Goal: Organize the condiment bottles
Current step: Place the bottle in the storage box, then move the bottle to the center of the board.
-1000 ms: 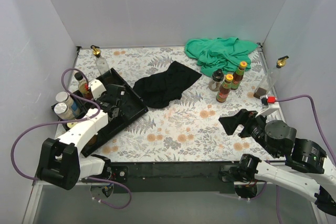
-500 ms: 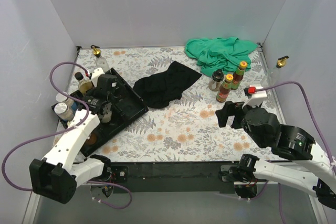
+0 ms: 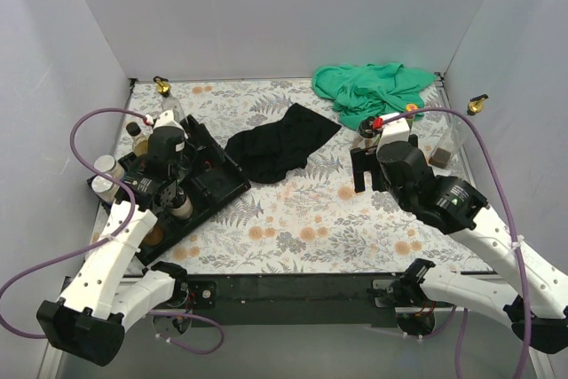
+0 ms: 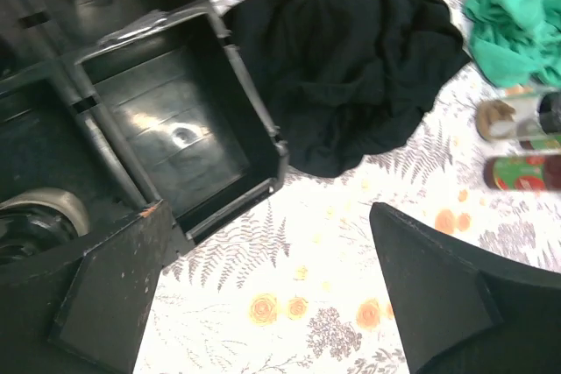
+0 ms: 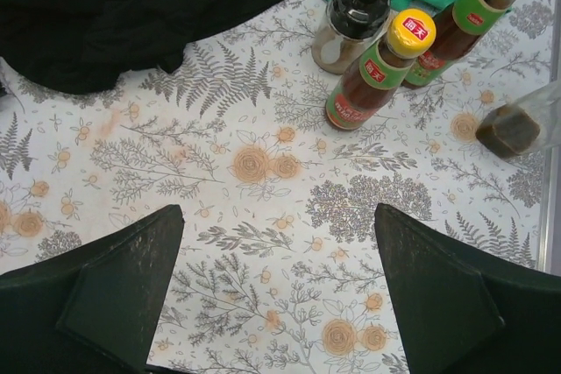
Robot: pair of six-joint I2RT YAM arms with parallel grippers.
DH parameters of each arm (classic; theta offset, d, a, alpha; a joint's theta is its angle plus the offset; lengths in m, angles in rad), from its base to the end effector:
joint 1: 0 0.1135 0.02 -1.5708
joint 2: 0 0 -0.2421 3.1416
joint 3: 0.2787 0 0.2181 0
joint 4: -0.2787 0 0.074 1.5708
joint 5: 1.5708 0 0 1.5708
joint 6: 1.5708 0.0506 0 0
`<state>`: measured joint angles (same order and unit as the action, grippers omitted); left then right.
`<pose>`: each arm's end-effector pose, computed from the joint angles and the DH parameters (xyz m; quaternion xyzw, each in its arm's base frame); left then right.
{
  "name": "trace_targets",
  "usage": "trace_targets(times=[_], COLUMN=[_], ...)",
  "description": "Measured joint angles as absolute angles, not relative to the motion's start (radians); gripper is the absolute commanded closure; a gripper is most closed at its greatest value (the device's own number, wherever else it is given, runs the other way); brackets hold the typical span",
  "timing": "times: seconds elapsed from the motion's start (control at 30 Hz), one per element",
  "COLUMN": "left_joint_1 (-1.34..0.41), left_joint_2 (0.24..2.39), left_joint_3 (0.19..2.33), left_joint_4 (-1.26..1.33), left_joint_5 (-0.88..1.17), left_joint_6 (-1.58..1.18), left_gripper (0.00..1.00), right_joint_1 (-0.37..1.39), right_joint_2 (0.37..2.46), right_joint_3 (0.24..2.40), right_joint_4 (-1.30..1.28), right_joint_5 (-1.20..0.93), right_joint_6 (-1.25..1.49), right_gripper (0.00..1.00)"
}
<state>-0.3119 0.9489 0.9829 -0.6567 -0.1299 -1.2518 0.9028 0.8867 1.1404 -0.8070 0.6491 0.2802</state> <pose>0.1803 -0.0513 0.3049 -0.4285 0.7782 -0.2800 0.3639 0.1183 0.1005 0.3518 -0.1057 0.8356 0.0262 0.5385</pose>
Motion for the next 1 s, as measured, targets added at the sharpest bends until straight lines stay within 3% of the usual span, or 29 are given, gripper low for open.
trace_targets(times=[0.1,0.3,0.43,0.57,0.8,1.0], left_joint_1=[-0.311,-0.311,-0.311,-0.311,-0.311,-0.311], left_joint_2=[0.943,0.944,0.944,0.950,0.946,0.919], left_joint_3=[0.982,0.939,0.923,0.934,0.978,1.006], left_joint_4=[-0.688,-0.758,-0.805,-0.843,-0.833,-0.769], left_joint_5=[-0.175,-0.295,-0.337,-0.339,-0.223,-0.021], left_joint_6=[-1.283,-1.340,-1.341,-1.319,-1.266,-1.236], left_gripper=[0.21,0.20,0.27,0.22,0.02,0.02], right_joint_1=[0.812,0.795,0.706,0.657,0.500,0.252], right_joint_2=[0.905,0.894,0.931,1.034,1.158,1.196], right_joint_3=[1.124,1.074,1.074,1.106,1.222,1.287], right_joint_4=[-0.785,-0.756,-0.750,-0.738,-0.728,-0.693], right_joint_5=[0.548,0.446,0.362,0.299,0.282,0.216], right_joint_6=[0.256,0.247,0.251,0.256,0.220,0.176], right_gripper=[0.02,0.04,0.05,0.04,0.05,0.05])
